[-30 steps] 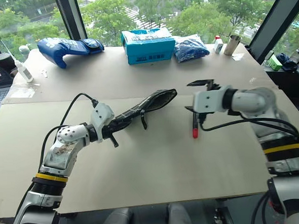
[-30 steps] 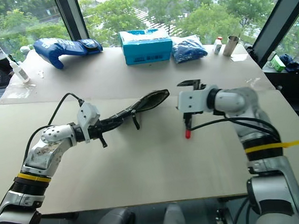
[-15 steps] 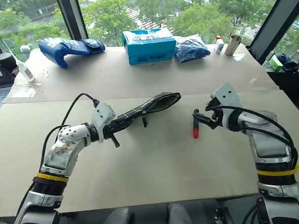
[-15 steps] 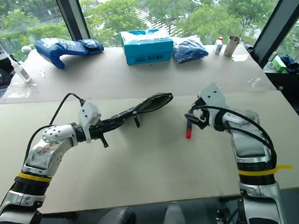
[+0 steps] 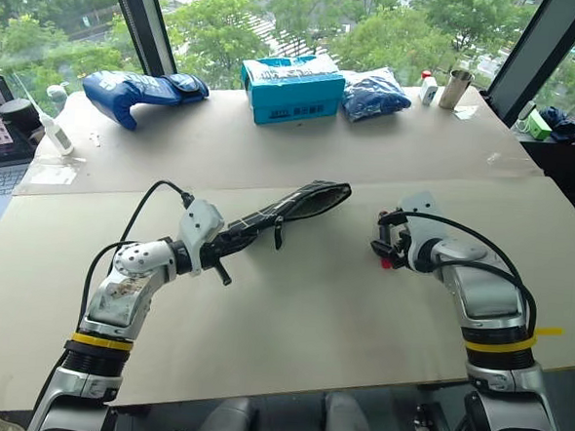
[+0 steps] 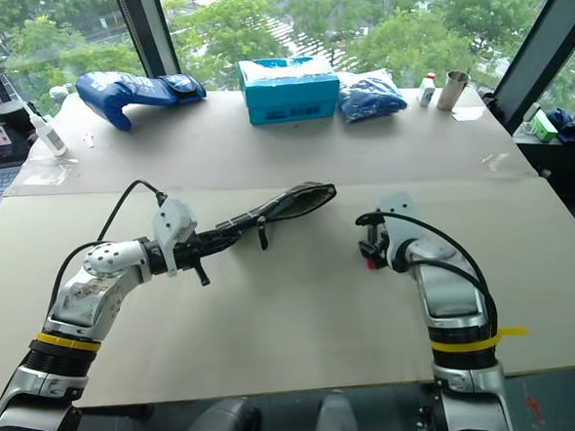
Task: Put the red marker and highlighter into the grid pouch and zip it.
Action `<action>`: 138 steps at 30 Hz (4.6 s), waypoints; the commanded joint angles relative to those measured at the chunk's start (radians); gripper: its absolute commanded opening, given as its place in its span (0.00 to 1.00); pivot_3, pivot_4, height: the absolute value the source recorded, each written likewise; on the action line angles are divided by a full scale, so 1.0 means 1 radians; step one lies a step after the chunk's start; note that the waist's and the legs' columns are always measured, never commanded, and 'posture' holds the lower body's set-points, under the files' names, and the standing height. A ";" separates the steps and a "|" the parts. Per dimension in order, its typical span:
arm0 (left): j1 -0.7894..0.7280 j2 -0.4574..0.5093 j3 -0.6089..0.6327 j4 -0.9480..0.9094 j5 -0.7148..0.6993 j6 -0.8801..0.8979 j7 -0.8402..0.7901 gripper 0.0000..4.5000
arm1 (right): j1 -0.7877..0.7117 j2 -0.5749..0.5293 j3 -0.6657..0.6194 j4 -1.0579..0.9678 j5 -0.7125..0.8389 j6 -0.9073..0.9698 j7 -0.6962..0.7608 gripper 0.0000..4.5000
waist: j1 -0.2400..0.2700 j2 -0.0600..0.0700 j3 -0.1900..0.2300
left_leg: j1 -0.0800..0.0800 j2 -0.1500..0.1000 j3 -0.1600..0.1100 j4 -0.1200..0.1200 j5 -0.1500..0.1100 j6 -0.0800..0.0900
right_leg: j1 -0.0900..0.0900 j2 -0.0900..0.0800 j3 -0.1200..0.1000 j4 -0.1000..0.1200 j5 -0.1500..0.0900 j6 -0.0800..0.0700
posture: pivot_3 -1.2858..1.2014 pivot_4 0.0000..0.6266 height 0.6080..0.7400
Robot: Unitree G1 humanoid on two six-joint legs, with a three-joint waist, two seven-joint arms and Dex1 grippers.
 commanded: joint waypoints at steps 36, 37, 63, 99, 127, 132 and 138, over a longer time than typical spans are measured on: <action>-0.004 0.006 -0.010 -0.044 0.007 -0.023 0.016 0.00 | -0.189 -0.379 0.252 0.110 -0.341 -1.273 0.385 0.11 | 0.001 0.000 0.000 | 0.000 0.001 0.004 0.000 0.000 0.000 | 0.001 0.000 -0.002 -0.002 0.000 0.000 | 0.52 0.24 1.00; -0.003 0.007 -0.009 -0.045 0.007 -0.023 0.016 0.00 | -0.196 -0.378 0.257 0.124 -0.354 -1.287 0.384 0.11 | 0.001 0.000 0.000 | 0.000 0.001 0.004 0.000 0.000 0.000 | 0.001 0.000 -0.002 -0.002 0.000 0.000 | 0.52 0.24 1.00; 0.006 0.004 -0.014 -0.046 0.015 -0.036 0.014 0.00 | -0.360 -0.118 0.409 0.368 -0.512 -1.476 0.345 0.66 | -0.005 0.000 0.000 | 0.000 0.000 0.003 0.000 0.000 -0.001 | 0.000 0.001 -0.002 0.000 0.000 0.000 | 0.52 0.24 1.00; -0.001 -0.021 -0.018 -0.055 -0.001 -0.020 0.027 0.00 | -0.055 0.267 0.232 0.030 0.109 -0.416 0.143 0.51 | -0.004 0.000 0.000 | 0.002 0.001 0.000 0.000 0.000 0.000 | 0.000 0.000 0.001 0.000 0.000 0.000 | 0.52 0.24 1.00; 0.009 -0.026 -0.030 -0.051 0.003 -0.032 0.033 0.00 | -0.055 -0.264 0.173 0.103 -0.009 -0.652 0.317 0.01 | -0.004 0.000 0.000 | 0.002 0.001 0.006 0.000 -0.001 0.001 | 0.000 0.000 0.000 -0.002 0.000 0.000 | 0.52 0.24 1.00; 0.007 -0.023 -0.029 -0.050 0.000 -0.034 0.032 0.00 | -0.071 -0.310 0.124 0.204 -0.002 -0.679 0.307 0.01 | -0.002 0.000 0.000 | 0.001 0.001 0.007 -0.001 -0.001 0.001 | 0.000 0.000 0.000 -0.002 0.000 0.000 | 0.52 0.24 1.00; 0.003 -0.016 -0.027 -0.046 -0.002 -0.038 0.025 0.00 | -0.051 -0.275 0.109 0.184 0.031 -0.666 0.327 0.40 | 0.001 0.000 0.000 | 0.001 0.001 0.007 0.000 -0.001 0.001 | 0.000 0.000 0.000 -0.002 0.000 0.000 | 0.52 0.24 1.00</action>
